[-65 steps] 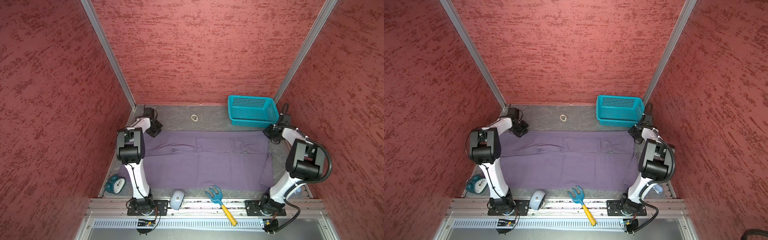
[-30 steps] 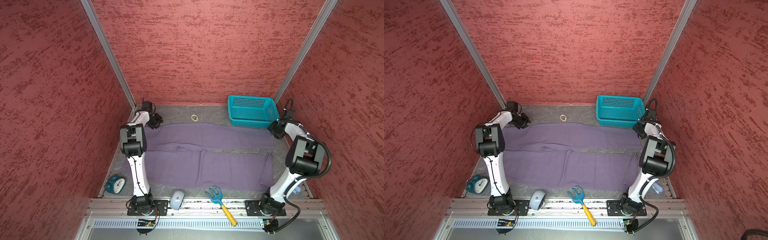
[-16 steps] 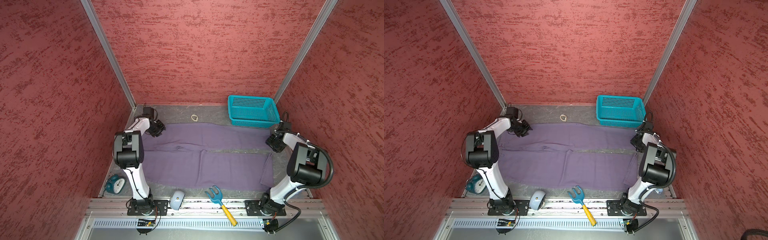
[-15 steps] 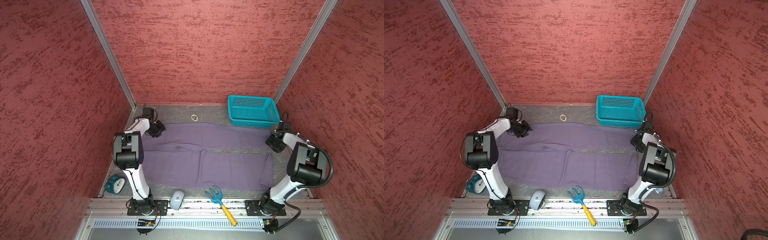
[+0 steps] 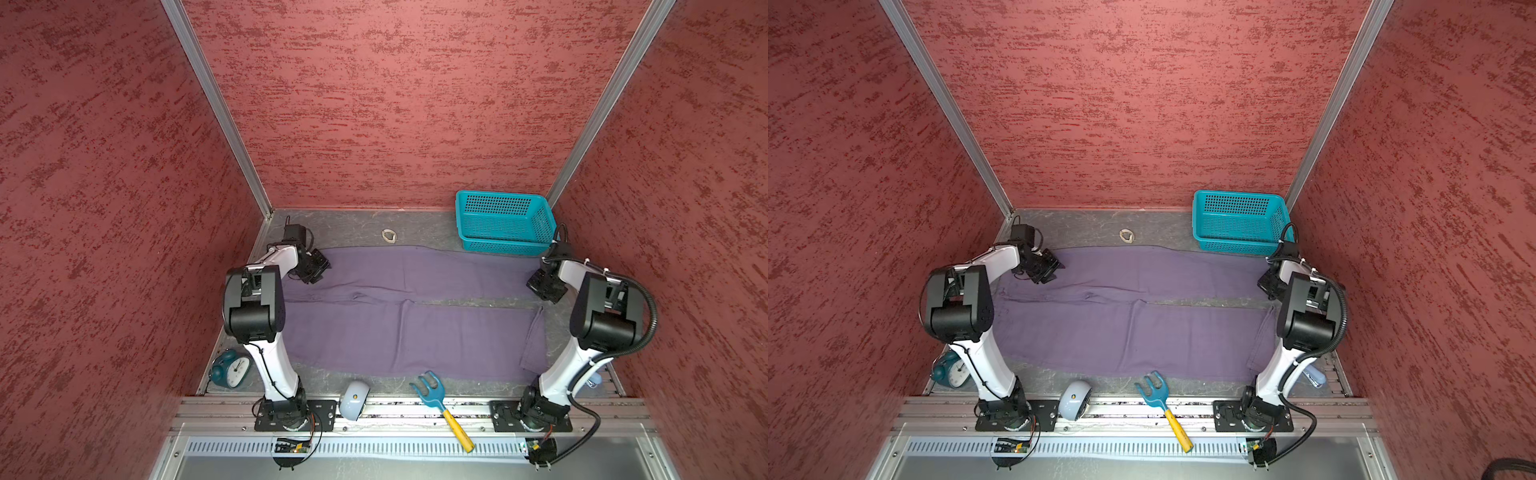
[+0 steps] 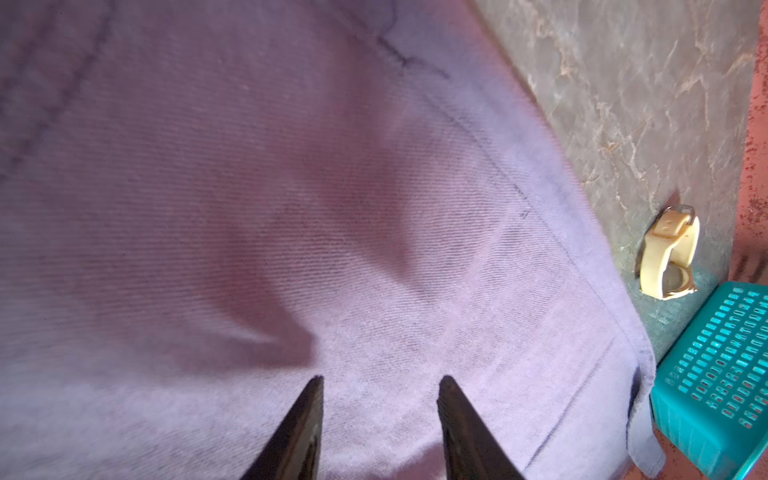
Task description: Fold and stack the trousers
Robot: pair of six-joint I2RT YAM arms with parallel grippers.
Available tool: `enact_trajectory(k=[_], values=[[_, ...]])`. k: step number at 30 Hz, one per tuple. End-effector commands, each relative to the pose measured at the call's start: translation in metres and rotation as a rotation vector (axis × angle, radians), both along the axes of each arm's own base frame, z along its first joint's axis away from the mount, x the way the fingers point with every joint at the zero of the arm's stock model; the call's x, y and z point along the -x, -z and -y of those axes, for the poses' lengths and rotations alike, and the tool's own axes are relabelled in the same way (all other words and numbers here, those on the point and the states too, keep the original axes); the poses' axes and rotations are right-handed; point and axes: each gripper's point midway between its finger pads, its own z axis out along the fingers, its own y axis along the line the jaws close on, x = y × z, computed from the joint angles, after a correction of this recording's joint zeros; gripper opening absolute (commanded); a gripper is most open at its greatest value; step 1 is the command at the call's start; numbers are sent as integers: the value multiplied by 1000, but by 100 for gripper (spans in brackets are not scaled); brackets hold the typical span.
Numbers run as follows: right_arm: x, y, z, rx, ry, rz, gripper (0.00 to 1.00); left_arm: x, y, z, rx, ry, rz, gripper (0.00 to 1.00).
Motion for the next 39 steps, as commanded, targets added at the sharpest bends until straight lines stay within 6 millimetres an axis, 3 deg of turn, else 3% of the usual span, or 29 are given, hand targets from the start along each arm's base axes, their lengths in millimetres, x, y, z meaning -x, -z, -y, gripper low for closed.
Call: enact_trajectory(k=[1,10,14,18,20,24,27,30,31,39], values=[[14,3,-4,45,-21,-87,0,-1,6,4,45,-15,18,47],[55,-17,-9,82,4,-108,0,-1,5,7,75,-7,32,47],[78,-36,8,141,97,-106,0,-1,5,-1,87,-41,42,47],[85,-44,17,115,144,-71,0,-4,10,-3,116,-62,38,47],[83,-43,13,87,129,-66,0,-4,11,-4,108,-64,37,47],[62,-57,7,30,106,10,29,3,18,-12,78,-82,15,47],[40,-73,4,-2,89,90,33,6,22,-16,72,-95,3,47],[23,-73,1,-47,65,128,4,9,23,-19,53,-103,-8,47],[18,-68,-1,-66,57,133,0,10,23,-20,46,-104,-10,47],[7,-23,-8,-130,28,79,0,22,36,-29,14,-127,-53,44]])
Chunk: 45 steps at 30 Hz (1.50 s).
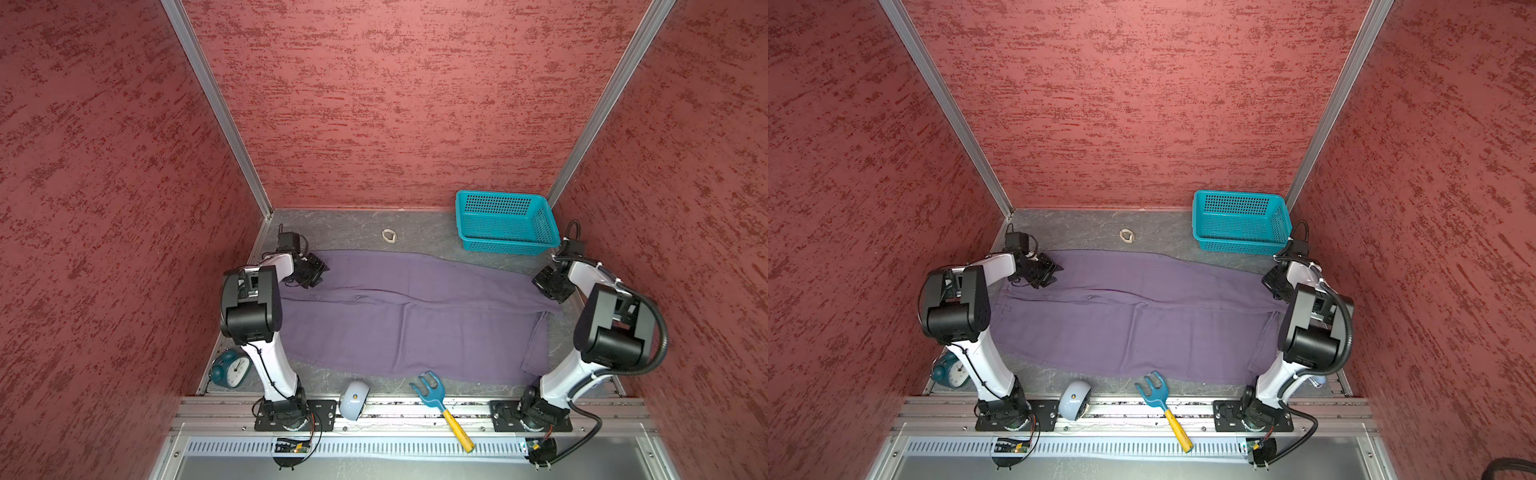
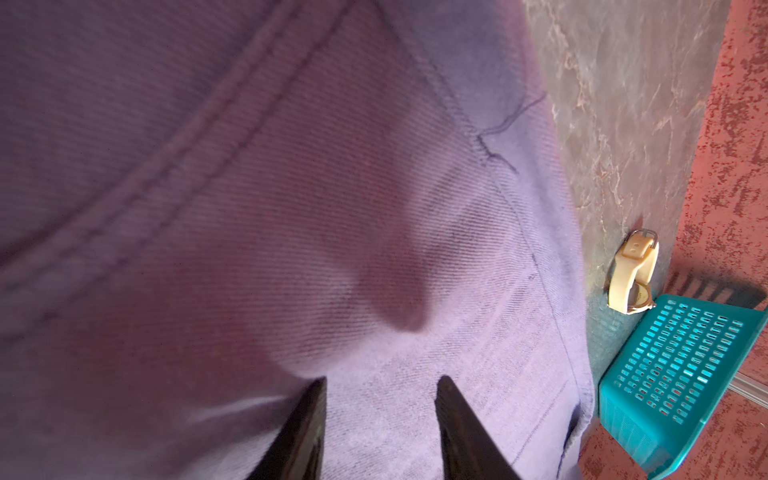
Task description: Fold and stack the trousers
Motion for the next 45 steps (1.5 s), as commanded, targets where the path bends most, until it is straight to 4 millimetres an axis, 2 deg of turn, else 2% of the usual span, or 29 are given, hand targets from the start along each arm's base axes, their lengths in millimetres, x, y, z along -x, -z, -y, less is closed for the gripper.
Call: enact_trajectory(k=[1,5,10,15,20,23,26,30,33,39,44,45], values=[[-8,8,-5,-22,-24,26,0,24,26,-19,-69,-48,-106,43],[-11,22,1,-11,-24,-6,0,26,30,-25,-79,-59,-123,43],[-30,19,16,38,9,9,0,27,33,-27,-85,-60,-127,43],[-58,7,39,111,41,38,0,28,39,-27,-84,-54,-138,43],[-105,-20,57,136,57,141,0,27,44,-29,-80,-52,-143,43],[-126,-33,62,129,74,194,0,25,44,-30,-76,-54,-142,42],[-134,-41,61,107,86,229,0,26,42,-31,-76,-55,-139,42],[-124,-47,54,96,80,241,0,25,35,-31,-77,-56,-124,42],[-103,-52,46,109,56,229,0,24,23,-29,-76,-61,-99,42],[-43,-58,22,127,12,202,1,25,-16,-27,-116,-67,-25,42],[8,-56,-12,129,-19,182,6,37,-42,-29,-158,-83,14,43],[16,-50,-19,117,-21,171,7,40,-45,-29,-164,-89,16,45]])
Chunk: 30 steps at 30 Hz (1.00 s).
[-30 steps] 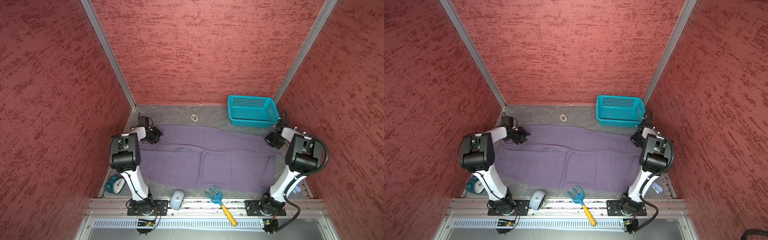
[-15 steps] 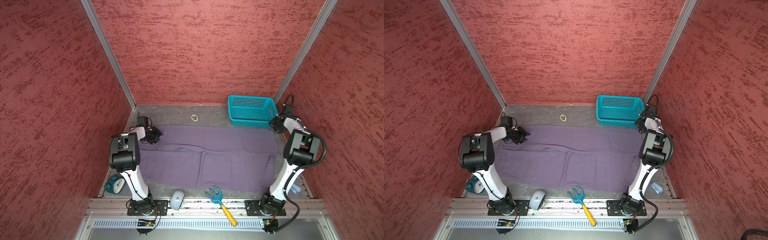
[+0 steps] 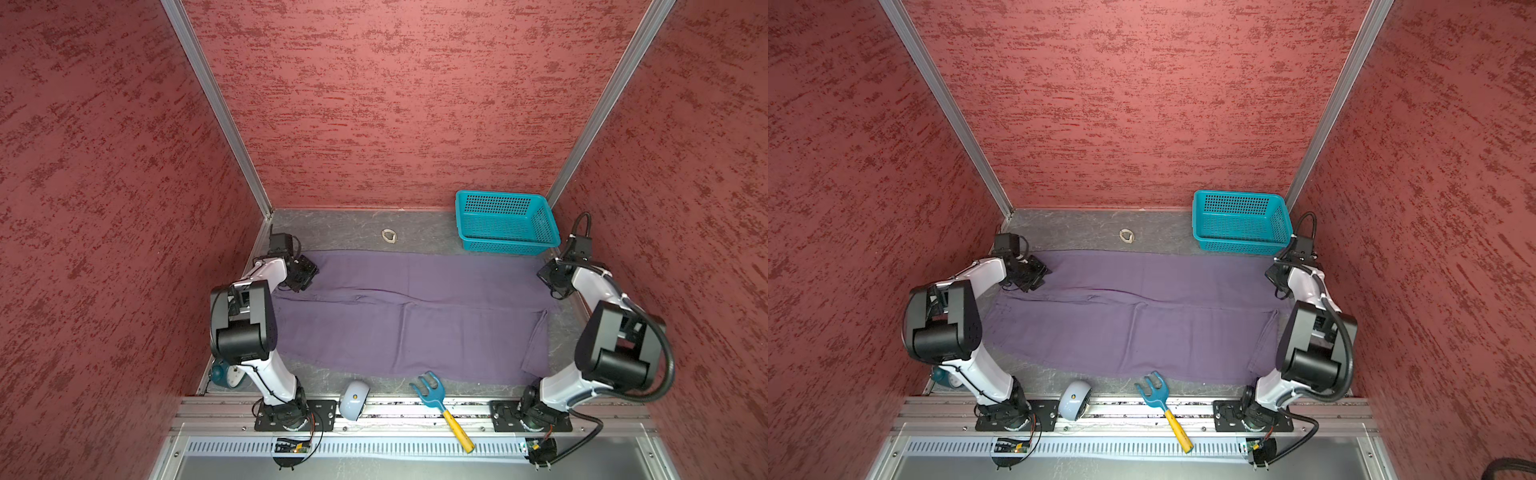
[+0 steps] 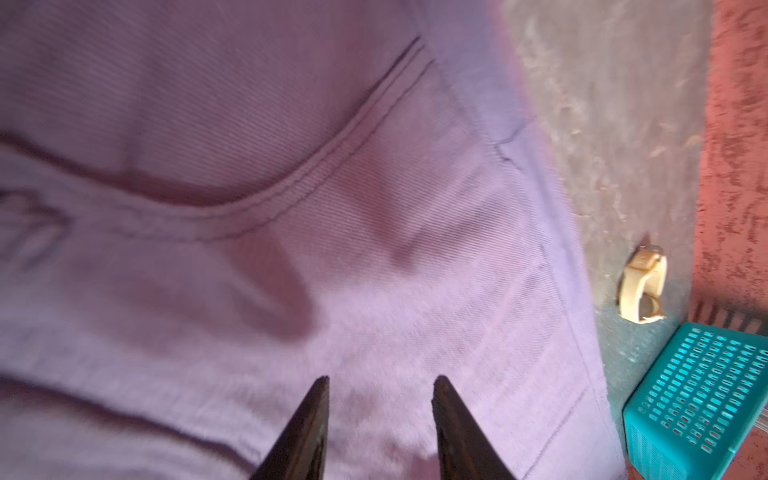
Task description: Fold and stack the trousers
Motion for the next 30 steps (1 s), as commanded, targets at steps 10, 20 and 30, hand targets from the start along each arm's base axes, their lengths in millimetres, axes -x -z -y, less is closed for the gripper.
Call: enact_trajectory(k=[10,20,30], values=[[80,21,-34,-1,-3,-53,16,56,-40,-31,-87,-129,62,47],[91,46,-55,-142,39,-54,38,93,-41,-45,-42,-205,96,50],[114,79,-49,-118,87,-134,61,97,-26,-41,26,-199,53,50]])
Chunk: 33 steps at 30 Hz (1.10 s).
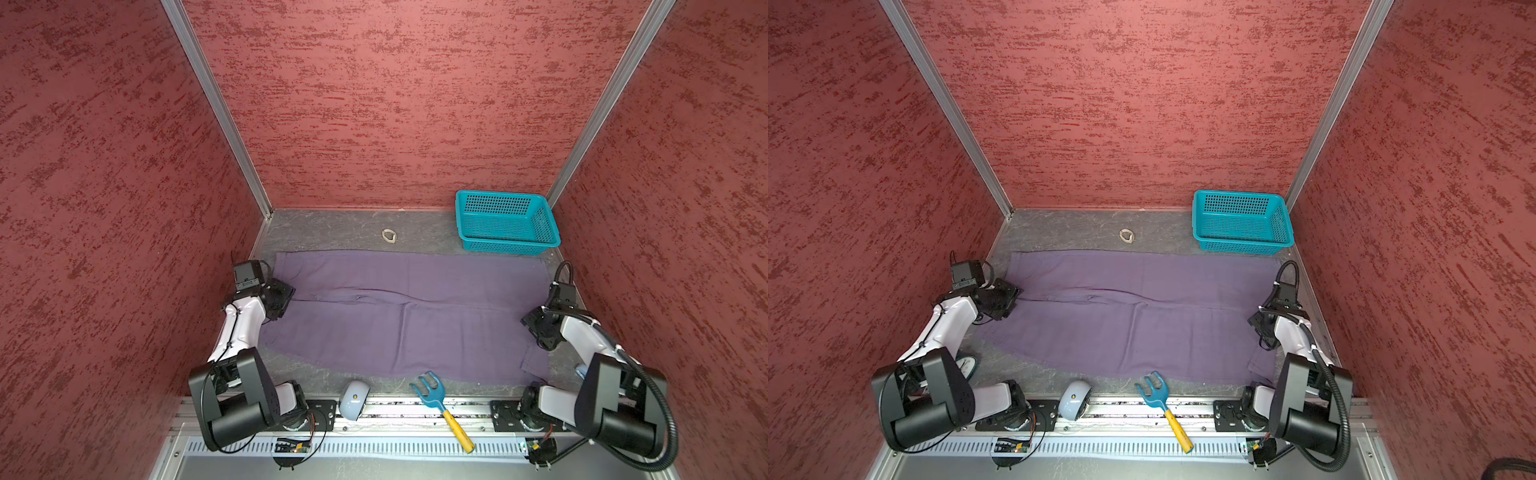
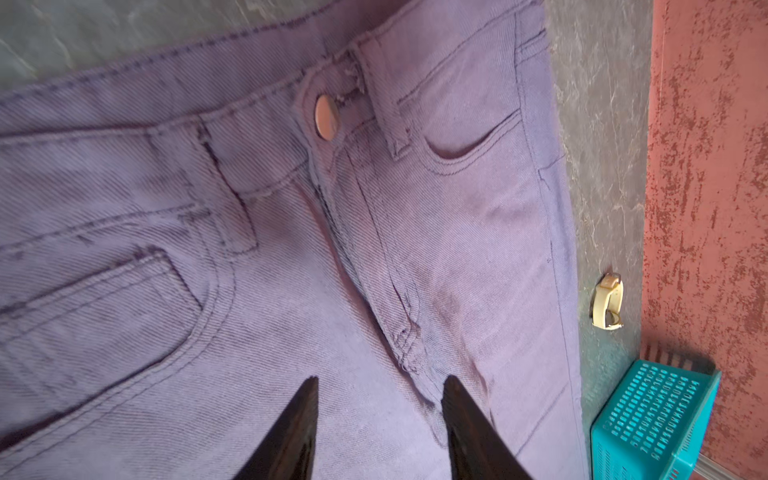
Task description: Fold and stack the trousers
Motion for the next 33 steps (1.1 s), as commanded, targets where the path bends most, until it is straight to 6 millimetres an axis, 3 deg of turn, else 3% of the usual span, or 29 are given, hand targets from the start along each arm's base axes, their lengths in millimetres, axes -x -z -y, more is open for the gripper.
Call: enact_trajectory(k=[1,3,6,10,17,19,21,23,30,33], values=[[-6,4,7,21,18,11,59,1,6,7,28,12,-1,50],[-7,8,10,28,14,-2,47,3,10,10,35,14,-13,50],[-6,14,16,30,22,-16,22,5,12,12,37,15,-24,50],[-1,18,33,30,50,-30,18,4,6,13,29,11,-20,51],[-13,-4,67,65,114,9,22,-1,3,16,11,24,-24,52],[-17,-16,77,74,144,37,30,-3,4,18,9,30,-30,52],[-24,-28,77,68,143,76,49,-3,7,18,6,35,-43,54],[-28,-35,74,52,138,106,57,-4,9,18,3,38,-50,56],[-11,-50,72,109,122,100,58,-5,16,20,3,47,-59,57],[-3,-45,69,113,105,64,60,-10,20,21,0,68,-83,57]])
